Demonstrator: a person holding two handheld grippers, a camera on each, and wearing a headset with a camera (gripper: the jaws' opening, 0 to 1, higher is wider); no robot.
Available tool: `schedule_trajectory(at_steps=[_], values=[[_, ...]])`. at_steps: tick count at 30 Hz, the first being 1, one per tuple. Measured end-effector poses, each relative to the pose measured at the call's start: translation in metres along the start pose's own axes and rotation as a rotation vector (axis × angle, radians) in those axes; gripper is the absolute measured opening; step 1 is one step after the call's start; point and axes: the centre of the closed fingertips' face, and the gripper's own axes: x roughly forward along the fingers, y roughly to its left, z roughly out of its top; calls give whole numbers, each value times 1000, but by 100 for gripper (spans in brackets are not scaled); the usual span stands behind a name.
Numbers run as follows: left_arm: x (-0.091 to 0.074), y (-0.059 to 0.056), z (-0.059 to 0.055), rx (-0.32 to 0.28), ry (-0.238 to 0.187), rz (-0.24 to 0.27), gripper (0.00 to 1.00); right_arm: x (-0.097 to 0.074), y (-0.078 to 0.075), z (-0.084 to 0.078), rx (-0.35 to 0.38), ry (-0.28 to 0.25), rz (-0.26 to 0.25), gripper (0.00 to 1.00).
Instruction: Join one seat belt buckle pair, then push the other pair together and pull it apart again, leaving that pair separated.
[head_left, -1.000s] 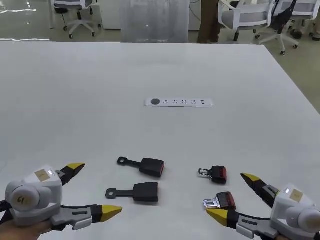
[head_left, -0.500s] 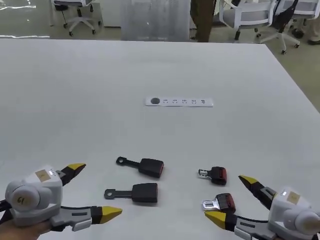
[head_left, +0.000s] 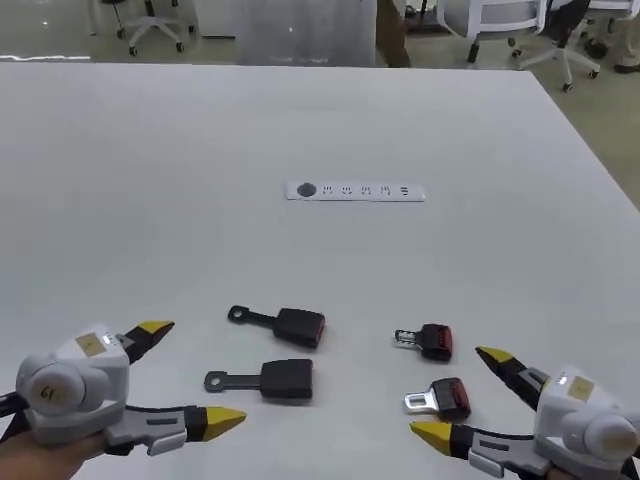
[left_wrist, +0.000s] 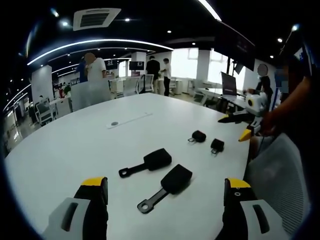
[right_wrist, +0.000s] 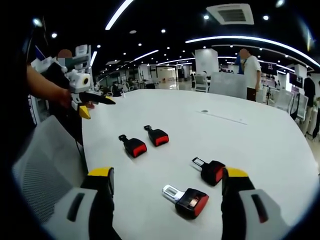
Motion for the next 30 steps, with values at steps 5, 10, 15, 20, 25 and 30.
schedule_trajectory(at_steps=[5,10,15,20,25,30], values=[[6,2,-3,9,10,-1,98,5,-4,-7,-6,36,13,91],[13,1,-5,13,23,-14,97,11,-6,-9,-16,56,30,90],[20,0,-8,12,39,-30,96,18,-8,-16,-35,100,63,88],[28,1,-15,32,63,-43,96,19,-8,-27,-65,157,115,83],[36,2,-21,36,84,-62,95,22,-10,-32,-82,185,140,82],[46,-1,-30,58,126,-95,92,25,-13,-41,-124,236,190,79]])
